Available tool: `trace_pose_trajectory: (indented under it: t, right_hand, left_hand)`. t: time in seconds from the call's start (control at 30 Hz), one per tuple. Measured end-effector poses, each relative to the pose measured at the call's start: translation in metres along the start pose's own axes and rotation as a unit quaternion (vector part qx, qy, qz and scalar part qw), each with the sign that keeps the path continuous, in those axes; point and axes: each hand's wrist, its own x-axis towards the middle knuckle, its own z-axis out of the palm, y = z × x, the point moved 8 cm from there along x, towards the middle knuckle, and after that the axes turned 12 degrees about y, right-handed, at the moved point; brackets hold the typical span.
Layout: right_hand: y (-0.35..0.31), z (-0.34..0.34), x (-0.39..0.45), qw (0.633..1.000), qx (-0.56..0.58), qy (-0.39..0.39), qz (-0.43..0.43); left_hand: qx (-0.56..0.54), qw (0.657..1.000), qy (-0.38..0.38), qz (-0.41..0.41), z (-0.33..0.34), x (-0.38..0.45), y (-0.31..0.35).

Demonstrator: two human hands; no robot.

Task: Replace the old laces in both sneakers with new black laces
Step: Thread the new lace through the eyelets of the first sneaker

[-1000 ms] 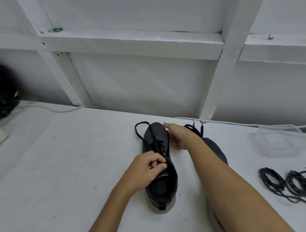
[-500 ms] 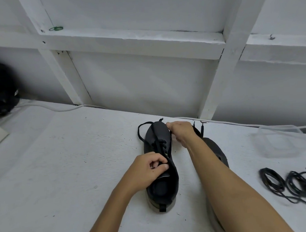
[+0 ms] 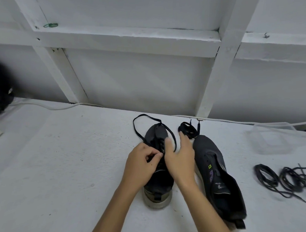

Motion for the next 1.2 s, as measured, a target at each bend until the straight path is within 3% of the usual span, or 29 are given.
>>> trace_pose_trajectory:
  t: [0.17, 0.33, 0.4, 0.47, 0.53, 0.57, 0.6, 0.63, 0.67, 0.7, 0.73, 0.8, 0.87, 1.1, 1.2]
  right_hand:
    - [0.014, -0.023, -0.049, 0.993, 0.060, 0.058, -0.087]
    - [0.023, -0.022, -0.054, 0.990, 0.120, 0.067, -0.027]
    - [0.024, -0.025, -0.055, 0.989, 0.124, 0.083, -0.022]
    - [0.025, -0.027, -0.055, 0.987, 0.129, 0.097, -0.014]
    - [0.027, -0.028, -0.056, 0.985, 0.135, 0.105, -0.006]
    - [0.028, -0.029, -0.055, 0.984, 0.139, 0.107, -0.005]
    - [0.028, -0.030, -0.054, 0.984, 0.143, 0.108, -0.005]
    - [0.029, -0.030, -0.053, 0.984, 0.146, 0.107, -0.004]
    - [0.030, -0.030, -0.052, 0.984, 0.148, 0.103, -0.004]
    - [0.030, -0.029, -0.051, 0.984, 0.145, 0.100, -0.008]
    - [0.029, -0.028, -0.050, 0.985, 0.138, 0.098, -0.017]
    - [0.028, -0.025, -0.049, 0.987, 0.116, 0.102, -0.042]
    - [0.026, -0.026, -0.050, 0.987, 0.091, 0.111, -0.068]
    - [0.024, -0.027, -0.051, 0.988, 0.070, 0.114, -0.079]
    - [0.025, -0.027, -0.050, 0.988, 0.053, 0.120, -0.086]
  left_hand:
    - [-0.035, 0.997, -0.044, -0.047, 0.003, 0.000, -0.002]
    - [-0.057, 0.991, -0.093, -0.078, 0.001, 0.004, 0.001]
    - [-0.126, 0.980, -0.099, -0.119, -0.004, 0.005, 0.004]
    - [-0.308, 0.929, -0.059, -0.195, -0.019, 0.012, 0.002]
    - [-0.526, 0.809, 0.027, -0.262, -0.045, 0.023, -0.010]
    - [-0.583, 0.758, 0.078, -0.282, -0.059, 0.027, -0.019]
    - [-0.582, 0.751, 0.118, -0.290, -0.071, 0.030, -0.028]
    - [-0.514, 0.797, 0.142, -0.282, -0.080, 0.030, -0.034]
    - [-0.387, 0.876, 0.141, -0.252, -0.084, 0.029, -0.034]
    - [-0.233, 0.946, 0.116, -0.192, -0.082, 0.027, -0.027]
    - [-0.100, 0.987, 0.068, -0.109, -0.071, 0.024, -0.014]
    - [0.048, 0.998, -0.033, 0.003, -0.039, 0.011, 0.003]
    - [0.120, 0.990, -0.075, 0.026, -0.017, 0.004, 0.007]
    - [0.214, 0.972, -0.096, 0.012, 0.001, 0.006, 0.009]
    - [0.203, 0.977, -0.051, 0.026, -0.005, 0.008, 0.013]
